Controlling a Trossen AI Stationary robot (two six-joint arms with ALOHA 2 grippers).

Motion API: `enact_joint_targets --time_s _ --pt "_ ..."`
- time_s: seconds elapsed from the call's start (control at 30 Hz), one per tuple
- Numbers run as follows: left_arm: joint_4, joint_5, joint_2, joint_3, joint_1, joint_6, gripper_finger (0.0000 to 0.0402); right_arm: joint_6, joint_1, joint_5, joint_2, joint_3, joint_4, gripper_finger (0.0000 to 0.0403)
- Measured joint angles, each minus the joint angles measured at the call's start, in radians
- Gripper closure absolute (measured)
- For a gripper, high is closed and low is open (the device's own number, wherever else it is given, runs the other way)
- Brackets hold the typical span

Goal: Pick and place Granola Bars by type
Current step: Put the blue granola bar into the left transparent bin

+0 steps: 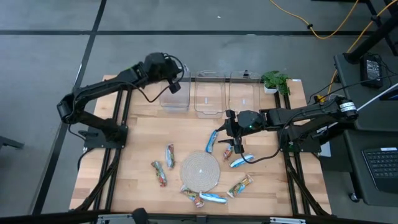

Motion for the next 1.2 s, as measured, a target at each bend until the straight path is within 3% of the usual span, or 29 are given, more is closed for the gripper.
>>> enact_joint_targets --time_s 0.53,1.2 --pt "0.052 0.053 0.253 -0.028 0.032 -0.002 0.0389 0.026 0.0 0.0 0.001 0.0 -0.012 0.0181" --pt "0.018 0.057 0.436 -0.028 0.059 -0.003 0.0389 0.024 0.0 0.0 0.001 0.0 -0.039 0.0181"
